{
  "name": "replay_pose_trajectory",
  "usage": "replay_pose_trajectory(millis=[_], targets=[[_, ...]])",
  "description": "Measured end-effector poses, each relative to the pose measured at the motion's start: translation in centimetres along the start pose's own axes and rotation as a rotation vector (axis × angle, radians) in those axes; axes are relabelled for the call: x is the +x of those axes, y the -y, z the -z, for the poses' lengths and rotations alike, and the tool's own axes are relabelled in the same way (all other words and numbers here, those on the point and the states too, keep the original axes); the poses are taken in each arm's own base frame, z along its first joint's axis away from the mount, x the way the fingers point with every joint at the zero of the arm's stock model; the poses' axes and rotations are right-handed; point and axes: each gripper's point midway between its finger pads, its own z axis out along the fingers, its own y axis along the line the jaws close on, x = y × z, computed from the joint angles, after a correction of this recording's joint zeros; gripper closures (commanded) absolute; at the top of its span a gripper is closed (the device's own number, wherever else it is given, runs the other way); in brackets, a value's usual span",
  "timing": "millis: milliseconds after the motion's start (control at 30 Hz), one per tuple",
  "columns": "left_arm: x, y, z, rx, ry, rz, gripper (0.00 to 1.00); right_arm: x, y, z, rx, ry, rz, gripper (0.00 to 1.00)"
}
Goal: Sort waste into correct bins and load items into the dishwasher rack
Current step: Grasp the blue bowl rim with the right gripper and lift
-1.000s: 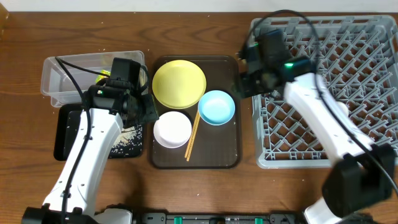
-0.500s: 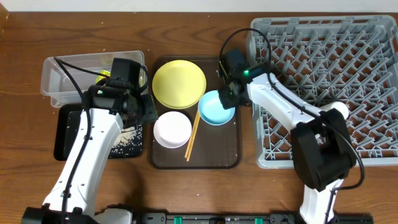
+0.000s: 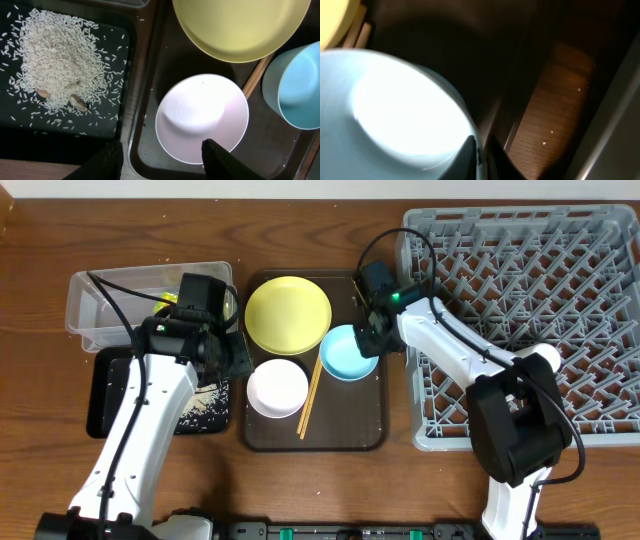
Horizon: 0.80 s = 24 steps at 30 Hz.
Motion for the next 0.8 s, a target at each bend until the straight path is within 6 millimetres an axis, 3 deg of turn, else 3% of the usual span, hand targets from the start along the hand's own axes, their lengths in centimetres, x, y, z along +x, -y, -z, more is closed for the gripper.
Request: replay_pose_trajectory(millis=[367, 467, 567, 800], targets=[[0.0, 0.0, 0.0, 0.000, 0.000, 0.000, 0.46, 0.2, -0.1, 0.1, 0.000, -0.006, -0.002, 0.99], [0.0, 0.0, 0.0, 0.000, 0.000, 0.000, 0.46, -0.2, 0.0, 1.0, -0.003, 0.017, -0.005, 0.99], [0.0, 0.0, 0.0, 0.000, 0.000, 0.000, 0.46, -1.8, 0.6, 3.8, 0.006, 0.109, -0.018, 0.99], [0.0, 0.0, 0.0, 0.000, 0.000, 0.000, 0.46, -6.1, 5.2, 15.2, 0.115, 0.462, -0.091, 0.99]])
